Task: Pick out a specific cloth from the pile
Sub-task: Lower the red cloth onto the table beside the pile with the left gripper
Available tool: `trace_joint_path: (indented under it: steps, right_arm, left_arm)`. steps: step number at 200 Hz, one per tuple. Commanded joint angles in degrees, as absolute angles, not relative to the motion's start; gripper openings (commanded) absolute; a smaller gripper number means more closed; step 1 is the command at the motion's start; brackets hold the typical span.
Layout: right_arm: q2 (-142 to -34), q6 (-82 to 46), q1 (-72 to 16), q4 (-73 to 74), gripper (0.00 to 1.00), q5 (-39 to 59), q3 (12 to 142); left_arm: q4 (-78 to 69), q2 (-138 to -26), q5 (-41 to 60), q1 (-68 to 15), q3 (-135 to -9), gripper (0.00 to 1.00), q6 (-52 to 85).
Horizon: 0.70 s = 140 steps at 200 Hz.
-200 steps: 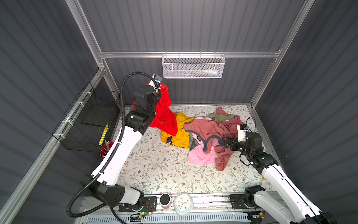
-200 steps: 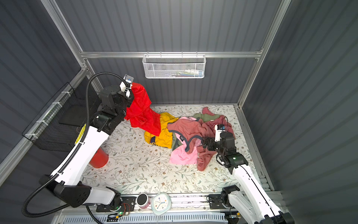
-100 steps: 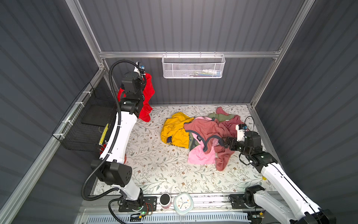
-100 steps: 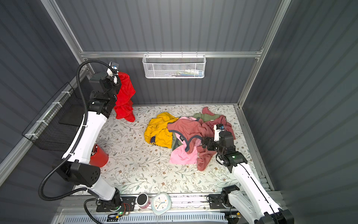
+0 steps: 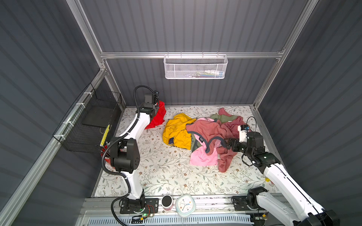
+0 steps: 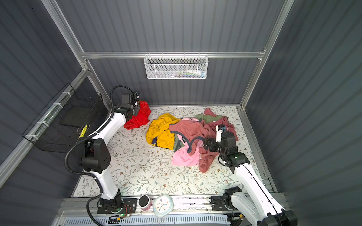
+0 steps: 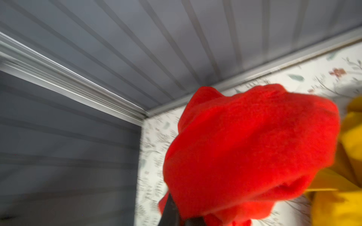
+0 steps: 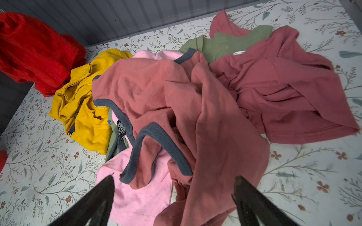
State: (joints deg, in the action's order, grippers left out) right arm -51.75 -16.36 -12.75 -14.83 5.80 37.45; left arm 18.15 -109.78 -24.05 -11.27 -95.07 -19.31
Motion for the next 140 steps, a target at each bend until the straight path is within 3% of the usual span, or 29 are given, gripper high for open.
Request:
trace_joint_path:
  steps: [1,68,124,140]
  right_arm:
    - [-51.95,-15.82,-13.1,-15.38,0.94,5.36,38.89]
    - [-51.49,-14.71,-13.48,-16.41,0.91,5.51,39.38]
    - [-57.0,-12.8,-20.92,-16.37,0.89,2.62,46.2]
    - [-59.71,-13.23,-22.2,-15.82,0.89,2.5,47.88]
  left_arm:
    - [20.87,-111.67,-19.02,-11.18,-95.82,0.0,-11.76]
    - [28.18,-118.71,-21.16,-5.42,-93.16,0.0,-4.83]
    - [29.28,-119.95,-26.96,-1.93,-90.09,0.0,-1.85]
    - [30.61,-119.31,-26.73,-1.93,-90.13,0.16,-0.04]
